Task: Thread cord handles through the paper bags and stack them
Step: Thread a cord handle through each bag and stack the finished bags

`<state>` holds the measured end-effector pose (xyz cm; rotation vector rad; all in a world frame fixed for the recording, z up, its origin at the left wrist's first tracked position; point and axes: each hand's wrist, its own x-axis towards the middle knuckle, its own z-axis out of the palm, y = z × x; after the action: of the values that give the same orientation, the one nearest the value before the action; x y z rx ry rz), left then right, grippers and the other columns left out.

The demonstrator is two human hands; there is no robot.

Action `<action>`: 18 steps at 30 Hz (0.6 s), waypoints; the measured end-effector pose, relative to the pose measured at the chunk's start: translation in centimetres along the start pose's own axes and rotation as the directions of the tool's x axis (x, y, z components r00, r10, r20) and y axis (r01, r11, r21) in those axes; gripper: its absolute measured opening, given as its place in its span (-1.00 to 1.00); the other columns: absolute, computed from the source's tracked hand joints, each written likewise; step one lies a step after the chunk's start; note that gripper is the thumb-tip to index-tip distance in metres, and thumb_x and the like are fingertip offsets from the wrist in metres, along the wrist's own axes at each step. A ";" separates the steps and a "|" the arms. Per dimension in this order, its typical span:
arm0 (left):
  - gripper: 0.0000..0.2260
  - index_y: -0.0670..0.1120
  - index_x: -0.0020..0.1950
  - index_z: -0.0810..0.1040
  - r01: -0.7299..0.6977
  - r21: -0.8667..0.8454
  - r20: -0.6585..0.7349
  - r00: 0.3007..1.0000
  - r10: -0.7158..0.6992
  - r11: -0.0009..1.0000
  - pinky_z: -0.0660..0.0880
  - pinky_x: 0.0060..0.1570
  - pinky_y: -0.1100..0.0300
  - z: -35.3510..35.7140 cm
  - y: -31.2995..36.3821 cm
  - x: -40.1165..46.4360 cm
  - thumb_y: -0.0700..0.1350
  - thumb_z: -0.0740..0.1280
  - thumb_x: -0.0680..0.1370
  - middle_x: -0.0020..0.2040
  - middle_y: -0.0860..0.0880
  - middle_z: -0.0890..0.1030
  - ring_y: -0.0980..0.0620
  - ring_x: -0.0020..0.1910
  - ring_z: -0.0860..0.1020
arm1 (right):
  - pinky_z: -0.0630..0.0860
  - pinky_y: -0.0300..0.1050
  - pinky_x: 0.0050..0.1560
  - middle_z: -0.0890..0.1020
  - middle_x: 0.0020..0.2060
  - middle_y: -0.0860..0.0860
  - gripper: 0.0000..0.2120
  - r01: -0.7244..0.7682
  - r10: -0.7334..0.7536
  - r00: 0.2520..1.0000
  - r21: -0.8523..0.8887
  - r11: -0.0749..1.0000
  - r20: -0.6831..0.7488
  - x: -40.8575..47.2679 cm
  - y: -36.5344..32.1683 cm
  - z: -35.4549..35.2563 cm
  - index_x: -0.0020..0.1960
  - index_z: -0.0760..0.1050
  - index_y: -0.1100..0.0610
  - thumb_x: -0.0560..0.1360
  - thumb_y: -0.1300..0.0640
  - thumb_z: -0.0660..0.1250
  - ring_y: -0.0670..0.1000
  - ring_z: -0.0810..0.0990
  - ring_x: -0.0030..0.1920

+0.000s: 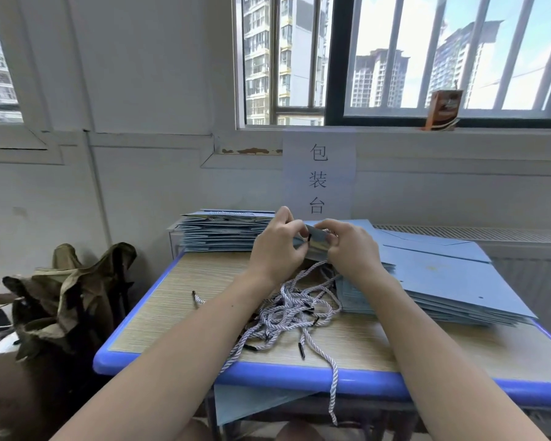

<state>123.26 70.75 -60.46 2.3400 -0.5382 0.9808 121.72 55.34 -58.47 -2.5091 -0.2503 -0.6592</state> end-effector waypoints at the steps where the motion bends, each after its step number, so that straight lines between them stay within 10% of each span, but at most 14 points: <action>1: -0.92 -0.10 -0.05 0.59 0.013 0.022 -0.004 1.000 -0.013 1.000 0.53 -0.25 -0.01 0.0 0.0 0.0 -0.13 0.40 0.49 -0.08 0.01 0.34 -0.05 -0.24 0.45 | 0.50 0.01 0.02 0.68 0.11 0.04 -0.63 0.001 -0.001 1.000 0.005 1.000 0.001 0.0 -0.1 0.0 0.23 0.59 -0.10 0.56 0.27 0.24 0.19 0.56 0.14; 18: -0.88 -0.14 -0.11 0.51 0.110 0.041 0.007 0.994 -0.110 0.993 0.45 -0.24 0.05 0.3 -0.1 0.2 -0.10 0.33 0.55 -0.05 -0.03 0.32 -0.12 -0.22 0.48 | 0.55 0.04 -0.03 0.70 0.00 0.06 -0.72 0.027 -0.025 0.998 0.045 0.999 -0.052 -0.1 -0.4 0.8 0.16 0.61 -0.07 0.58 0.21 0.25 0.19 0.60 0.05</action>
<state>123.58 70.57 -60.54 2.3839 -0.3911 0.9389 121.88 56.11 -58.95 -2.4458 -0.2766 -0.7199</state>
